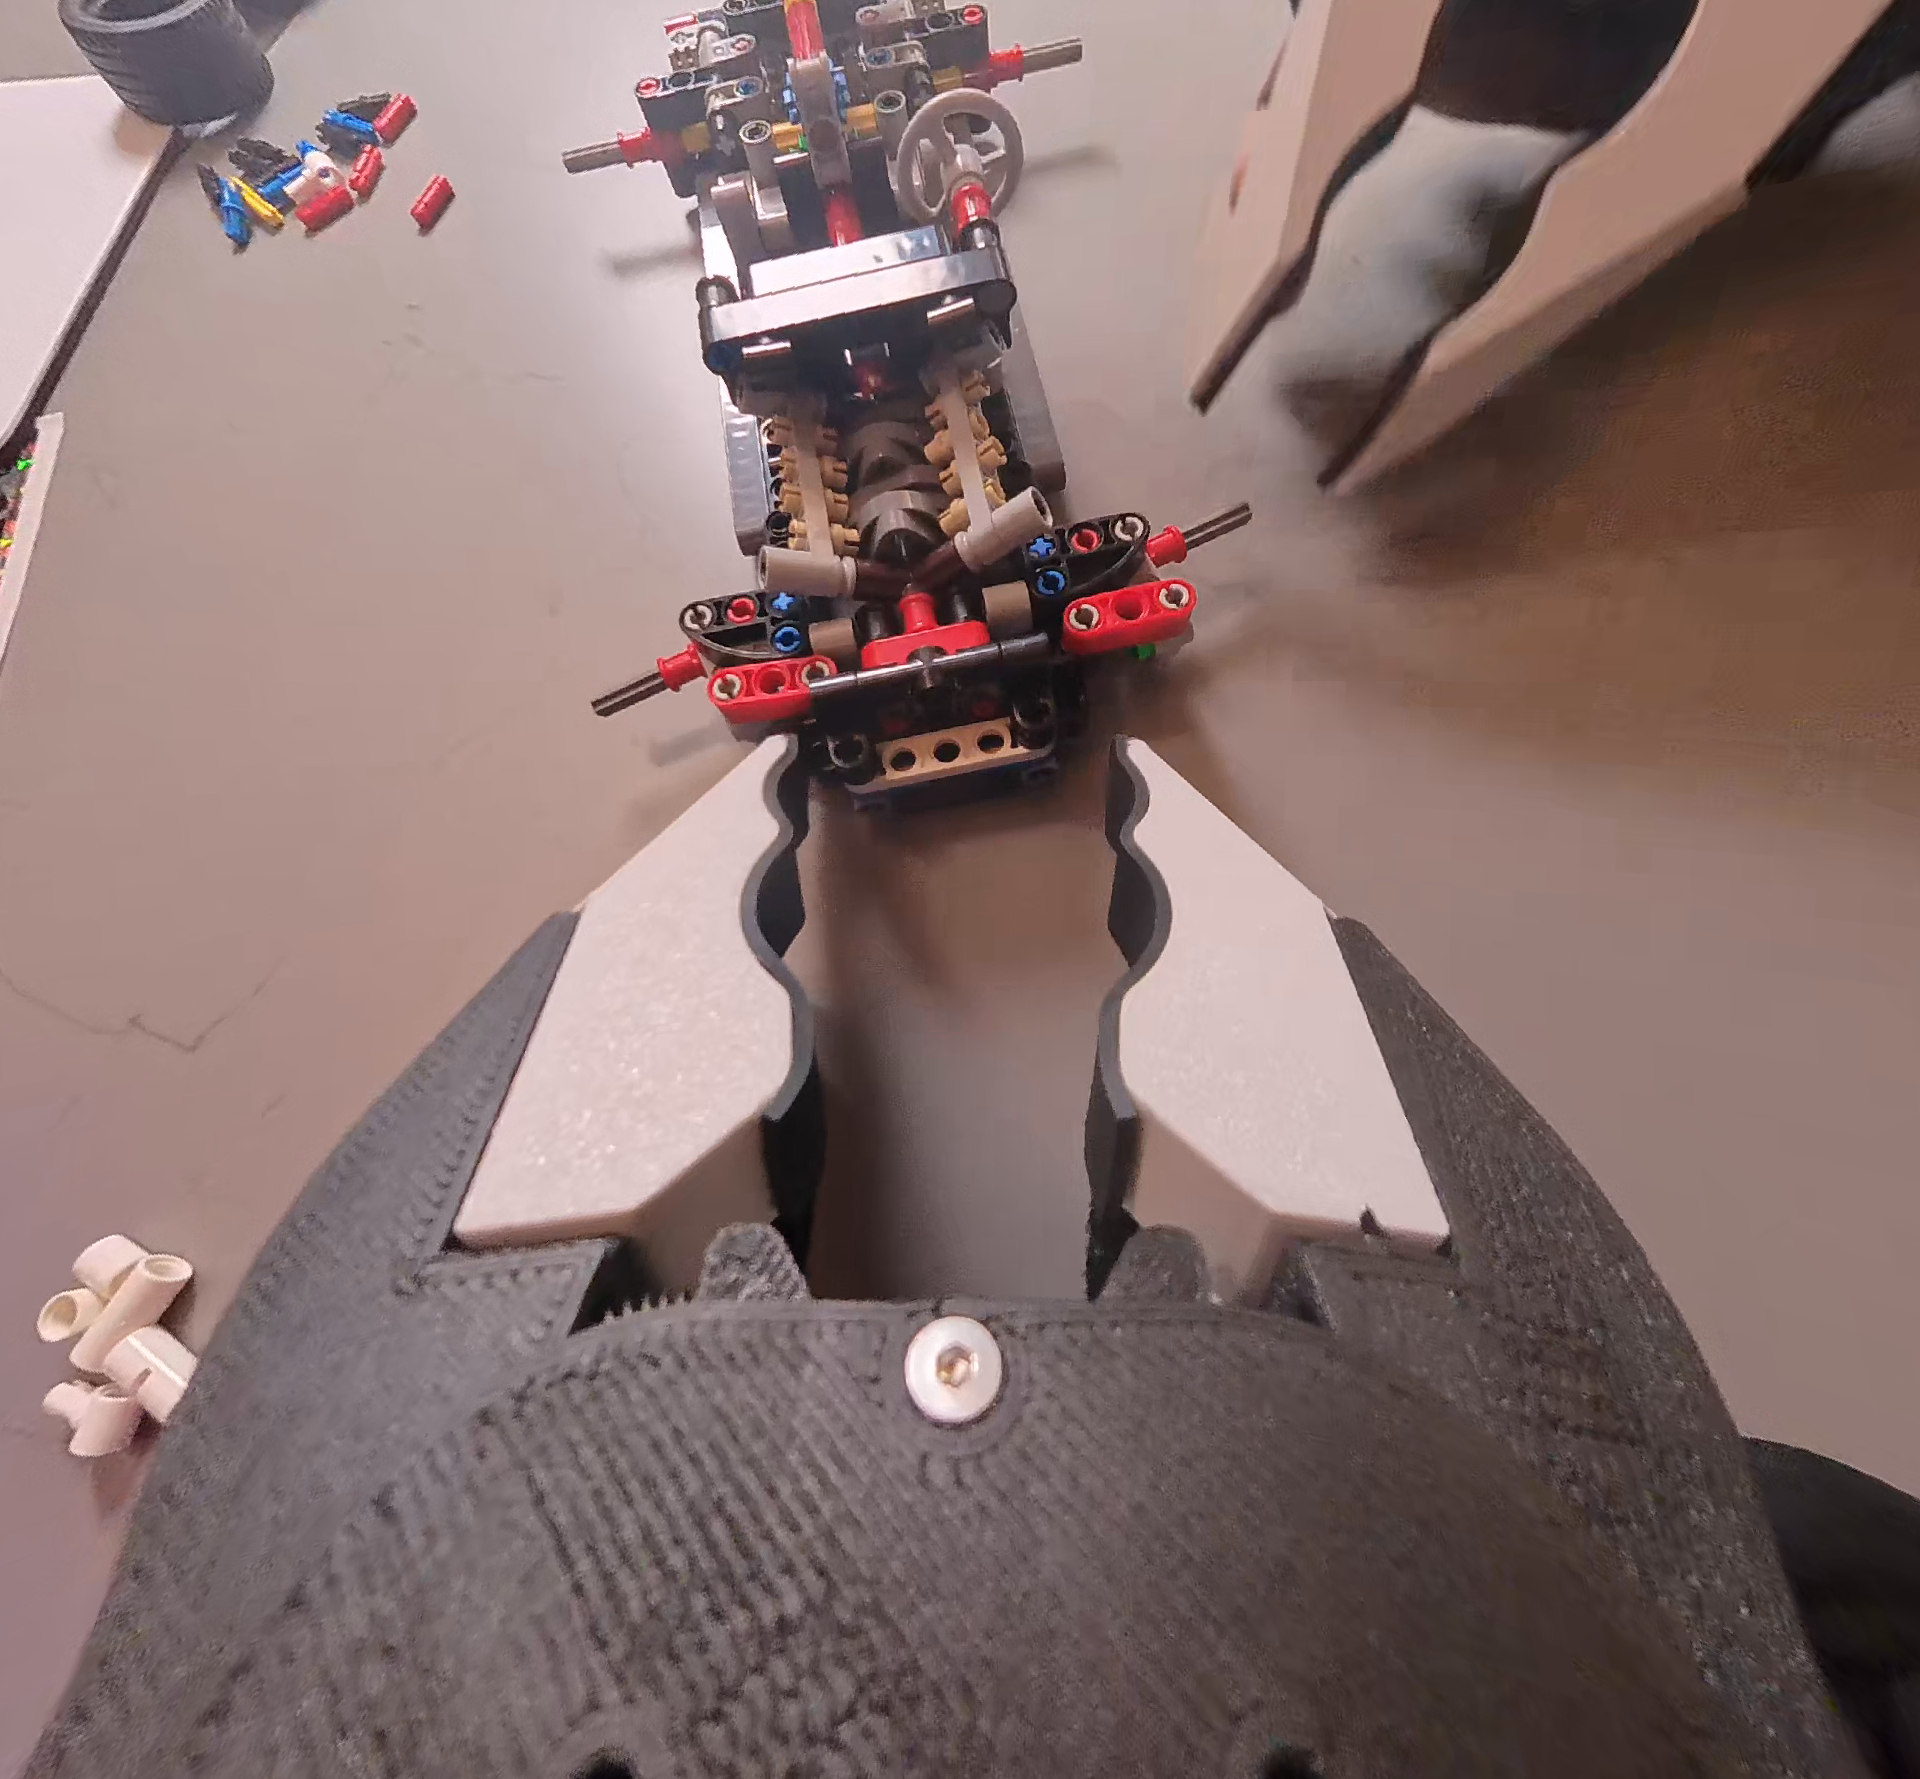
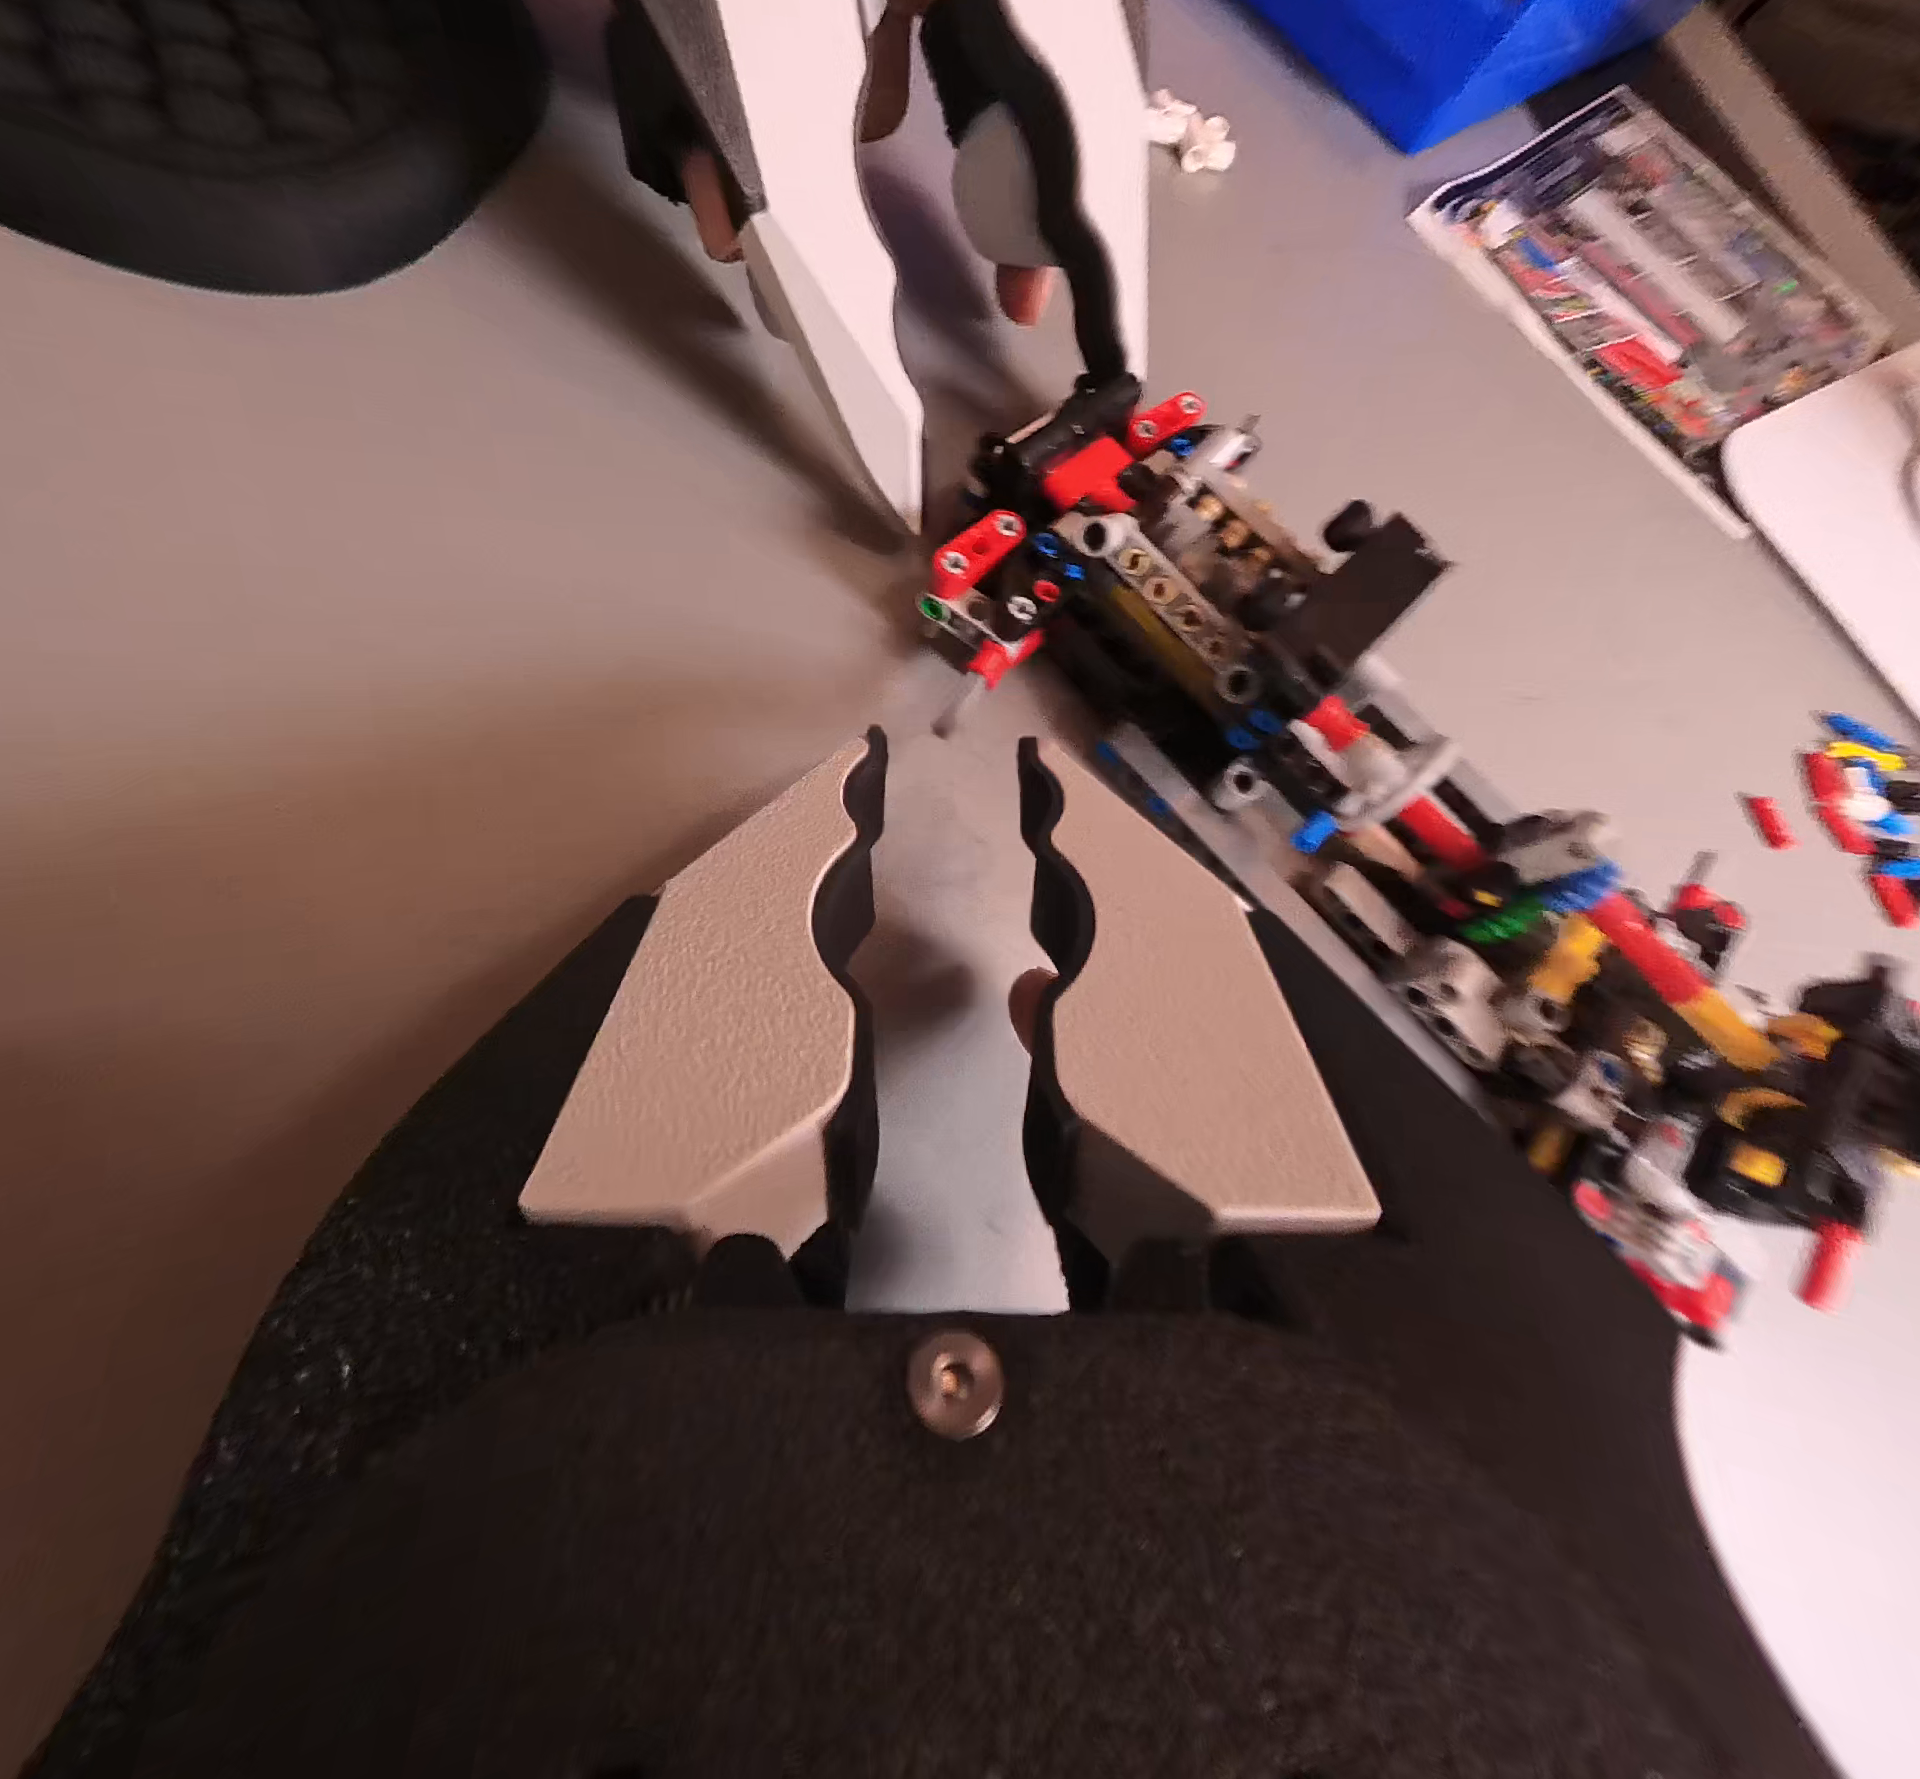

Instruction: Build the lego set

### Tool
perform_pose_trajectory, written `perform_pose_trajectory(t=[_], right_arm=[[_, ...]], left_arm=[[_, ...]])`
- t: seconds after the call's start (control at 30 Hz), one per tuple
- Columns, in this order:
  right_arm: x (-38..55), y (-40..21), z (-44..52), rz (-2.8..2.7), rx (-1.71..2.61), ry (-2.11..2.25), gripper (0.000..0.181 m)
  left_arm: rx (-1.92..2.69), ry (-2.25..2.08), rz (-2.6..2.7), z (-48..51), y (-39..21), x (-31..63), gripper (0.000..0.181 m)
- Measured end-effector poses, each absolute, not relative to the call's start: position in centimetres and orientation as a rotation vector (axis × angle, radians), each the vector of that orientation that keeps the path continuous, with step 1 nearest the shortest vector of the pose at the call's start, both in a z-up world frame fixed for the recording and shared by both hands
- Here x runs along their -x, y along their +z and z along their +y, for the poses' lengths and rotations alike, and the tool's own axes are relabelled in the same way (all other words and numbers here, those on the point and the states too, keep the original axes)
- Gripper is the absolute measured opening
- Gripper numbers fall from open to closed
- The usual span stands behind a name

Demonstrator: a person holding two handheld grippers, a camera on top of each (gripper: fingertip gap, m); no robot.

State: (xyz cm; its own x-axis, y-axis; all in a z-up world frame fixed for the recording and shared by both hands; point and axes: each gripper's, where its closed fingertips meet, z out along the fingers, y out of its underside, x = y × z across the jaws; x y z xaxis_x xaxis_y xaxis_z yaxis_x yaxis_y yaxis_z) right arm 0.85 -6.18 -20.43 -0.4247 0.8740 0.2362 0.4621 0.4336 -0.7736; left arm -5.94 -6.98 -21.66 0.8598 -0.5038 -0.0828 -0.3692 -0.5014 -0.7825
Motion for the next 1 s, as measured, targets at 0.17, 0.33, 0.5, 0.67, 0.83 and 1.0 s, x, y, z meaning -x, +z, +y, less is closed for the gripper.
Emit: perform_pose_trajectory(t=[0.17, 0.33, 0.5, 0.67, 0.83, 1.0], right_arm=[[0.7, -21.3, -5.9, -2.016, 1.169, 0.744, 0.017], [0.8, -21.3, -5.9, -2.028, 1.109, 0.742, 0.005], [0.5, -21.4, -5.4, -2.064, 1.058, 0.722, 0.005], [0.3, -21.5, -4.4, -2.051, 1.077, 0.704, 0.004], [0.1, -21.5, -4.6, -2.060, 1.044, 0.664, 0.004], [-0.3, -21.4, -5.4, -2.083, 0.986, 0.636, 0.005]], left_arm=[[2.146, -0.174, 0.592, -6.4, -21.5, 6.1, 0.056], [2.157, -0.163, 0.585, -6.2, -21.7, 5.9, 0.049], [2.158, -0.171, 0.589, -6.2, -21.6, 5.7, 0.047], [2.151, -0.182, 0.588, -6.2, -21.5, 5.5, 0.041], [2.154, -0.203, 0.584, -6.3, -21.5, 5.3, 0.041], [2.159, -0.286, 0.584, -7.0, -21.4, 4.9, 0.040]])
